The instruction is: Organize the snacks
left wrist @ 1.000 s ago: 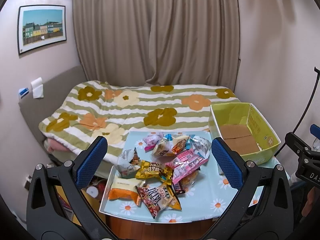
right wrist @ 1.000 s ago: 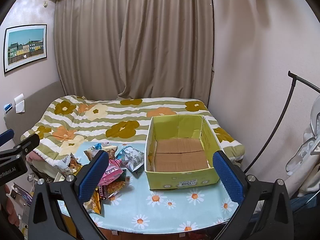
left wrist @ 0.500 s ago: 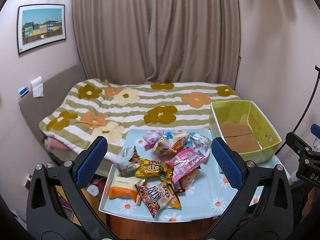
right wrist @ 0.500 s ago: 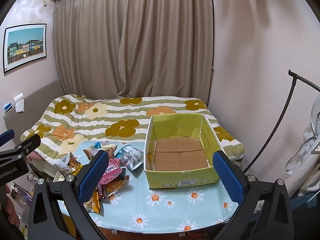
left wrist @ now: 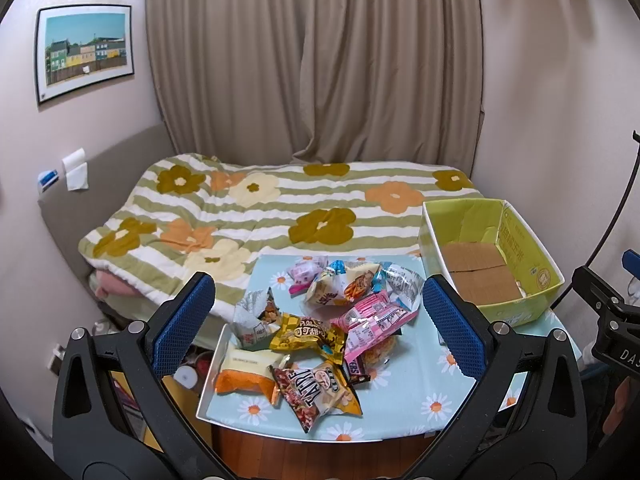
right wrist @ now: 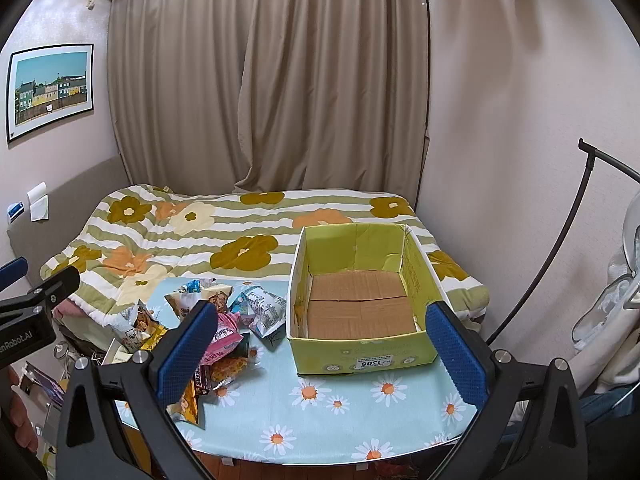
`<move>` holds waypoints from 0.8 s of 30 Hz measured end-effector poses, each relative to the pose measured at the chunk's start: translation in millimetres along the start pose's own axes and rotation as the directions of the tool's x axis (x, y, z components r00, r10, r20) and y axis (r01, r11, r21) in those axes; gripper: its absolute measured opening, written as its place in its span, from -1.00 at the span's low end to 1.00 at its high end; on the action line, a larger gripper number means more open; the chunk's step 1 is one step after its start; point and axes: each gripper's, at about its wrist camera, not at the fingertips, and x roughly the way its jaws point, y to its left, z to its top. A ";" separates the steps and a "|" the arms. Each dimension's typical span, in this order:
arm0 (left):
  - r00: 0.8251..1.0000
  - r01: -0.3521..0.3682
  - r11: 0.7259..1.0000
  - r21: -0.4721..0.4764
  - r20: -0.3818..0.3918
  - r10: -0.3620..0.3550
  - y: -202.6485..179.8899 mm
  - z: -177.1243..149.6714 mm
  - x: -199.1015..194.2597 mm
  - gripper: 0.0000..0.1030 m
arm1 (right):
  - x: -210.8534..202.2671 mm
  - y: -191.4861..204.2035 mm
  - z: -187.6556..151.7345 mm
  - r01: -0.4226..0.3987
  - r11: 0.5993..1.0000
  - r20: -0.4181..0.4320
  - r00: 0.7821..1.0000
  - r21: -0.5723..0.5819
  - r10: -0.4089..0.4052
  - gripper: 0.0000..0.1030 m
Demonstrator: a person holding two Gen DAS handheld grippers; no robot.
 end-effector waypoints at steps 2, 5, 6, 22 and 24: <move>1.000 0.000 1.000 0.001 0.000 0.000 0.3 0.0 -0.1 0.99 | 0.1 0.9 -0.2 0.001 1.000 0.000 1.000 -0.001 -0.001 1.00; 1.000 0.001 1.000 0.001 0.000 -0.001 0.3 0.1 -0.1 0.99 | 0.1 1.3 0.6 0.000 1.000 -0.001 1.000 -0.002 0.000 1.00; 1.000 0.000 1.000 0.002 0.000 0.000 -0.1 -0.1 -0.2 0.99 | 0.1 1.3 0.6 0.001 1.000 0.000 1.000 -0.001 -0.001 1.00; 0.999 -0.010 1.000 -0.014 -0.032 0.009 4.5 2.5 0.0 0.99 | 4.3 3.5 2.2 -0.022 1.000 -0.037 0.999 -0.004 0.022 1.00; 0.999 -0.027 0.999 -0.023 -0.048 0.026 11.6 2.2 0.2 0.99 | 8.6 6.6 2.2 -0.045 0.999 -0.062 0.997 -0.017 0.044 1.00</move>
